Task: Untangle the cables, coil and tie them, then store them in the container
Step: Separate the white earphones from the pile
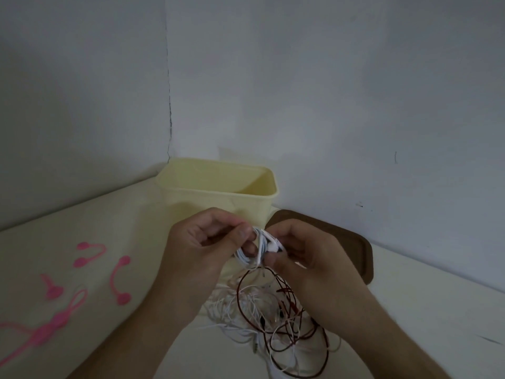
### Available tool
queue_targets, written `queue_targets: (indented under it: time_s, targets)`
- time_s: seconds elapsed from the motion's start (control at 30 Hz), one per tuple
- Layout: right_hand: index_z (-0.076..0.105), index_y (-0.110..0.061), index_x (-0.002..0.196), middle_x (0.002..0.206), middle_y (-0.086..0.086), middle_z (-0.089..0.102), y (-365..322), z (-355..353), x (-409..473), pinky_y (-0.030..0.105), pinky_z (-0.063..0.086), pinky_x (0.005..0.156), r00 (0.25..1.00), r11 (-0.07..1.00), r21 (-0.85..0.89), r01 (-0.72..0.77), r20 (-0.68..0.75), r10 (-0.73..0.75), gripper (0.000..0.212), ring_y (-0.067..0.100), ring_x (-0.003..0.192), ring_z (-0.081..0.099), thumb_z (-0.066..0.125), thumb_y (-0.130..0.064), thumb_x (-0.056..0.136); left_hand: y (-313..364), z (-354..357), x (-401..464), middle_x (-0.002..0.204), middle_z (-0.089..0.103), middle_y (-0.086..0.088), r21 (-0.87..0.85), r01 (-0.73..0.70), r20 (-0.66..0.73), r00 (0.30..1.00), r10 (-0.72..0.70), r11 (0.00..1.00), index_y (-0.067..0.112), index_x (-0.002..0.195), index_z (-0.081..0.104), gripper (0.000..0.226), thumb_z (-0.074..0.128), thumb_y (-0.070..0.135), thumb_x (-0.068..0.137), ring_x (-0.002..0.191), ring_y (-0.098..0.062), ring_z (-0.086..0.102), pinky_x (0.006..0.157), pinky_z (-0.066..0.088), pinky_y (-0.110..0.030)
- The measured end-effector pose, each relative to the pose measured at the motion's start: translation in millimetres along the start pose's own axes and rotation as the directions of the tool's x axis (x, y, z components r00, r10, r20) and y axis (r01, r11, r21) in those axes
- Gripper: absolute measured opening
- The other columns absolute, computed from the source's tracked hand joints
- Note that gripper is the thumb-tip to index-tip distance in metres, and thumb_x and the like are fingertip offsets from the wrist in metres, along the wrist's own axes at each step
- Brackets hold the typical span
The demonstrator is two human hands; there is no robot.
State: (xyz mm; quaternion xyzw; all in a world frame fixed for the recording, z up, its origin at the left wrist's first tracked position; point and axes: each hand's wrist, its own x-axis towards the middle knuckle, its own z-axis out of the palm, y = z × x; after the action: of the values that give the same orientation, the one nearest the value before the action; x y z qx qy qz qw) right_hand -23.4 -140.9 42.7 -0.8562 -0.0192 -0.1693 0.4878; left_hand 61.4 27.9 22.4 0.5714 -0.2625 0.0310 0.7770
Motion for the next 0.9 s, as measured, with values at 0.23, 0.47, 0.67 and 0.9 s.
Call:
queue_targets:
  time_s: [0.23, 0.47, 0.67, 0.9]
  targets:
    - [0.070, -0.021, 0.113, 0.101, 0.001, 0.081, 1.4, 4.2, -1.8, 0.050, 0.060, 0.095, 1.000, 0.990, 0.139, -0.023, 0.010, 0.021, 0.016, 0.019, 0.097, 0.077, 0.075, -0.015, 0.099, -1.5, 1.2, -0.5, 0.078, 0.077, -0.017, 0.010, -0.013, -0.007, 1.000, 0.013, 1.000, -0.001, 0.089, 0.074, 0.005, 0.077, 0.002, 0.086, 0.069, -0.027, 0.074, 0.069, 0.060, -0.029]
    - [0.074, -0.018, 0.104, 0.090, 0.003, 0.081, 4.0, 6.7, -0.5, 0.043, 0.061, 0.088, 0.994, 0.989, 0.149, 0.018, -0.111, -0.001, 0.005, 0.018, 0.088, 0.078, 0.071, -0.015, 0.101, -2.4, 6.1, -4.4, 0.076, 0.077, -0.016, 0.027, -0.036, -0.014, 0.999, 0.037, 0.999, -0.003, 0.089, 0.073, 0.004, 0.077, -0.003, 0.087, 0.068, -0.029, 0.074, 0.068, 0.062, -0.031]
    - [0.080, -0.008, 0.103, 0.097, 0.017, 0.078, 5.2, 1.6, 1.1, 0.051, 0.062, 0.096, 0.997, 0.952, 0.299, -0.066, -0.015, 0.073, 0.030, 0.036, 0.097, 0.074, 0.050, -0.005, 0.108, -1.9, 5.1, -3.5, 0.074, 0.076, -0.017, 0.020, -0.033, -0.036, 0.999, 0.034, 0.999, -0.004, 0.089, 0.072, 0.006, 0.077, -0.002, 0.086, 0.068, -0.030, 0.074, 0.067, 0.062, -0.031]
    - [0.074, -0.020, 0.104, 0.092, 0.005, 0.081, 5.4, 9.7, 0.3, 0.061, 0.058, 0.092, 0.997, 0.982, 0.190, -0.023, -0.074, 0.037, 0.010, 0.031, 0.090, 0.075, 0.070, -0.029, 0.103, -4.5, 5.2, -4.5, 0.079, 0.078, -0.017, -0.004, -0.033, -0.017, 0.999, 0.033, 0.999, -0.001, 0.089, 0.074, 0.006, 0.079, -0.002, 0.085, 0.071, -0.031, 0.075, 0.069, 0.062, -0.031]
